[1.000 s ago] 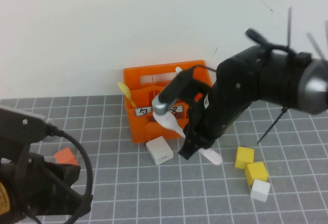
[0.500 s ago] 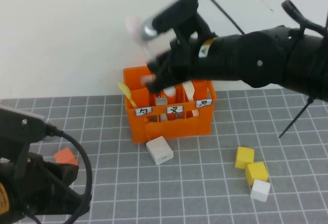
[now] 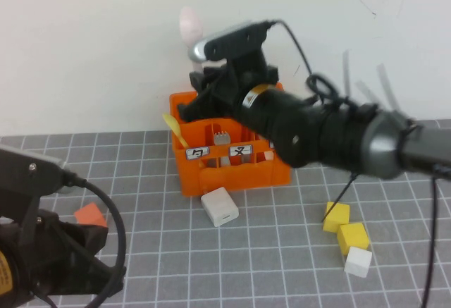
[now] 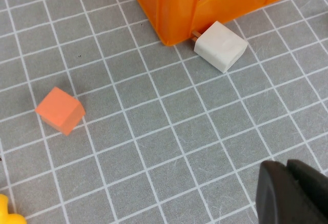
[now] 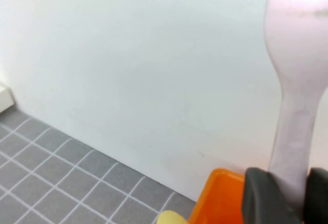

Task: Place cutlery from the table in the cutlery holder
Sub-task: Place the spoon on the box

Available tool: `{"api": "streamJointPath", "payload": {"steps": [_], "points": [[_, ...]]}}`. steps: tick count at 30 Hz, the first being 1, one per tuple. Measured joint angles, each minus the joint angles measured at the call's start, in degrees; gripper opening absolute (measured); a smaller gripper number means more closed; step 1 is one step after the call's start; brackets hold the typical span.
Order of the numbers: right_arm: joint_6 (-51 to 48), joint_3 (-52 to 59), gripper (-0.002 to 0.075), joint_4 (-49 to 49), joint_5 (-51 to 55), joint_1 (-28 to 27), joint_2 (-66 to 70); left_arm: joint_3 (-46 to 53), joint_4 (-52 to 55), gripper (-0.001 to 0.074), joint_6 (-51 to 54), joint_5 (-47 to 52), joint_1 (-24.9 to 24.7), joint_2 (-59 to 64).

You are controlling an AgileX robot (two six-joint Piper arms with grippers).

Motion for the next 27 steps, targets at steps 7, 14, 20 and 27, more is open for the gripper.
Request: {"api": "streamJointPath", "payload": {"steps": [7, 14, 20, 27], "points": [[4.7, 0.0, 0.0151, -3.5, -8.3, 0.5, 6.2, 0.0, 0.2, -0.0001, 0.0, -0.2, 0.0, 0.0], [7.0, 0.0, 0.0151, -6.0, -9.8, 0.5, 10.6, 0.0, 0.9, -0.0001, 0.0, -0.3, 0.0, 0.0], [9.1, 0.0, 0.0228, -17.6, -10.3, 0.5, 10.9, 0.0, 1.2, -0.0001, 0.0, -0.3, 0.0, 0.0], [10.0, 0.1, 0.042, -19.8, -9.8, 0.6, 9.4, 0.0, 1.4, -0.0001, 0.0, -0.3, 0.0, 0.0]]}}
